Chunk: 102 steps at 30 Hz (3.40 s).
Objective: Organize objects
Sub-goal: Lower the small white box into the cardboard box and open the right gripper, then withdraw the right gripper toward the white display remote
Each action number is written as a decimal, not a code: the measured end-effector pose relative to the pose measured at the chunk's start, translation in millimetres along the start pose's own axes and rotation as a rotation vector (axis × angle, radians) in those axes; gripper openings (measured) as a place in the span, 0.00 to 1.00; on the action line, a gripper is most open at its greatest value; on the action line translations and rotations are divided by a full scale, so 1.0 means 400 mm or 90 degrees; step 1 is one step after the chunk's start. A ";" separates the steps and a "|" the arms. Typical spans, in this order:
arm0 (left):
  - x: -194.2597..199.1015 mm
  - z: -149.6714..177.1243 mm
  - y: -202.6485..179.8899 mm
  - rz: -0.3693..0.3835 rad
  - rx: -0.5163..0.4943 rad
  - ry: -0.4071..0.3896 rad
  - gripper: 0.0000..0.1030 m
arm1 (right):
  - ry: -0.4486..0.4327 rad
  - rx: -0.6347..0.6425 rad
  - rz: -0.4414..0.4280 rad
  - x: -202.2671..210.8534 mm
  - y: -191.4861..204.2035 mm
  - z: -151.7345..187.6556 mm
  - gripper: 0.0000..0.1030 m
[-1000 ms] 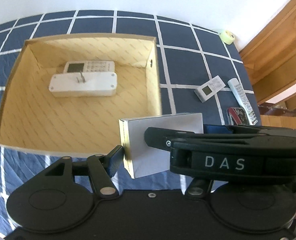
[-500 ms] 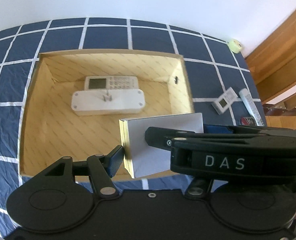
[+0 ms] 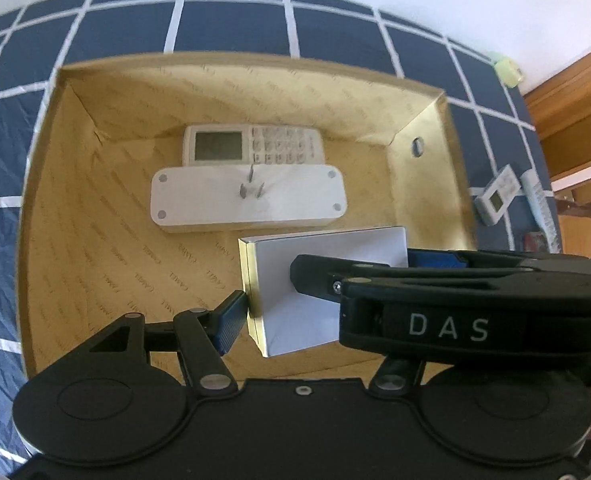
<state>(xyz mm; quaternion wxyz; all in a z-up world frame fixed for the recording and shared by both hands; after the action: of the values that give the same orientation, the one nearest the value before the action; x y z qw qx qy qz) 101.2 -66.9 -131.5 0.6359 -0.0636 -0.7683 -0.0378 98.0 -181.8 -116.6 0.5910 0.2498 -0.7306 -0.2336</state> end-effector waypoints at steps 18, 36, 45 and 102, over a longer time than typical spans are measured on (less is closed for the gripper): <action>-0.141 -0.044 0.046 0.009 -0.009 0.077 0.59 | 0.050 -0.058 0.012 -0.143 -0.068 -0.045 0.73; -0.172 -0.069 0.069 0.001 -0.009 0.097 0.59 | 0.057 -0.063 0.024 -0.177 -0.079 -0.073 0.72; -0.115 -0.050 0.073 -0.027 0.003 0.074 0.64 | 0.019 -0.041 0.028 -0.112 -0.060 -0.074 0.73; 0.134 0.133 -0.626 -0.215 0.118 -0.089 1.00 | -0.074 0.168 0.112 0.713 -0.461 0.093 1.00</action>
<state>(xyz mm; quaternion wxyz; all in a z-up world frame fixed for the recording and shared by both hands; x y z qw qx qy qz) 3.1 -304.6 -83.3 0.5691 0.1221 -0.8103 -0.0685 27.5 -504.4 -28.1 0.5282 0.2466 -0.8067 -0.0973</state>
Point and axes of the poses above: each gripper's, at about its wrist camera, not at the fingertips, and x roughly against the way its jaws point, y to its left, z to its underside, the point moved 3 cm from there along -x, roughly the way its jaws point, and after that the axes turned 15 degrees about -z, right-handed, at the moved point
